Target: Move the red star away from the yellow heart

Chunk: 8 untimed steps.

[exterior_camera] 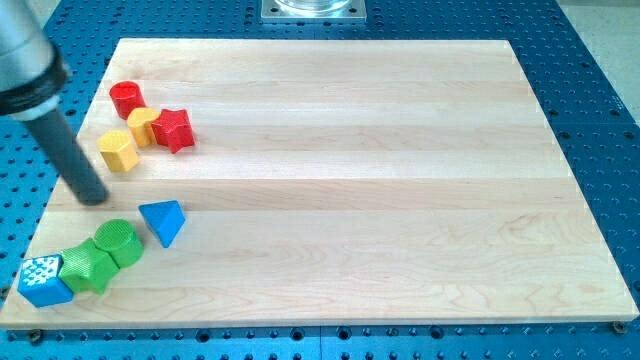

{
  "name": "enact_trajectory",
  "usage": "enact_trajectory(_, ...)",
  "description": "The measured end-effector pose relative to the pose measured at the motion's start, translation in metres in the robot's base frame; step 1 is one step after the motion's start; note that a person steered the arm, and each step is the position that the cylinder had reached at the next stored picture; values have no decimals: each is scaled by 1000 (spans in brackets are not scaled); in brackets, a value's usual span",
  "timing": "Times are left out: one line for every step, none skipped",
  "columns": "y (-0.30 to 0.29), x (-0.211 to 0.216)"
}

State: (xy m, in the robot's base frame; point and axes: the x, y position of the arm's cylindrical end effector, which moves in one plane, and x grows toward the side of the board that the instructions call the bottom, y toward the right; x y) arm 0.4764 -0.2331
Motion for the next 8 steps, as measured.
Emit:
enact_trajectory(24,-41)
enact_trajectory(63,-76)
enact_trajectory(107,-105)
enact_trajectory(110,-81)
enact_trajectory(173,-101)
enact_trajectory(186,-160)
enact_trajectory(128,-159)
enact_trajectory(111,-168)
